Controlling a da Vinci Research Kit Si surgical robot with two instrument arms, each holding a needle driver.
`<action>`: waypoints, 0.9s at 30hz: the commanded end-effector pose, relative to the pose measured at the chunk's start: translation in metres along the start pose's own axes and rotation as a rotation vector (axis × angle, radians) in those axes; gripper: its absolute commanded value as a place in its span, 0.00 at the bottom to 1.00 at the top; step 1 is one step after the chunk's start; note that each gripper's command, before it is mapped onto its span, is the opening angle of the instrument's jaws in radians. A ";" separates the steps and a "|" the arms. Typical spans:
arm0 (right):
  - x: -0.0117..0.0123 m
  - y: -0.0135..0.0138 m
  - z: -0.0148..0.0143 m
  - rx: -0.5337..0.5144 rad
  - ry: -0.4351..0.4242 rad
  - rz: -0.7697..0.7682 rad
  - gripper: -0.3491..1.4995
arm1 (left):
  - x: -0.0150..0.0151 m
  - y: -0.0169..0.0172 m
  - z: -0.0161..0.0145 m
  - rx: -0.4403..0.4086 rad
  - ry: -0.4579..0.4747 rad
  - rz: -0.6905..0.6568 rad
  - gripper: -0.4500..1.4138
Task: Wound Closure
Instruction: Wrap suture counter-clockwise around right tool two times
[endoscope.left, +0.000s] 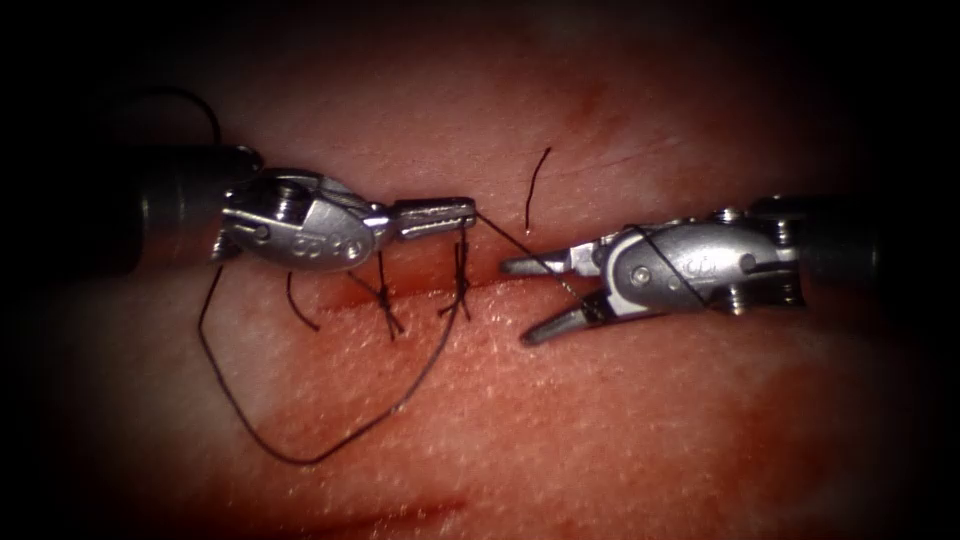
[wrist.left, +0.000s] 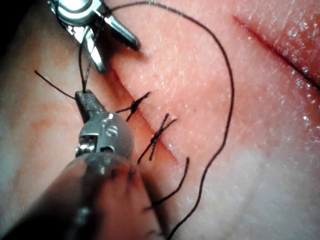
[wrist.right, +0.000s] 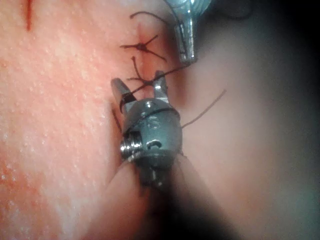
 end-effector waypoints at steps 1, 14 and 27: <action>0.0002 0.0005 0.0007 -0.002 0.000 -0.018 0.64 | 0.0002 -0.0003 0.0006 -0.001 0.005 -0.001 0.00; 0.0000 -0.0011 0.0010 0.248 0.197 0.191 0.22 | 0.0010 -0.0004 0.0027 -0.013 0.040 -0.002 0.00; -0.0021 0.0032 0.0029 -0.165 0.164 0.104 0.71 | 0.0030 0.0013 0.0024 -0.033 0.063 -0.004 0.00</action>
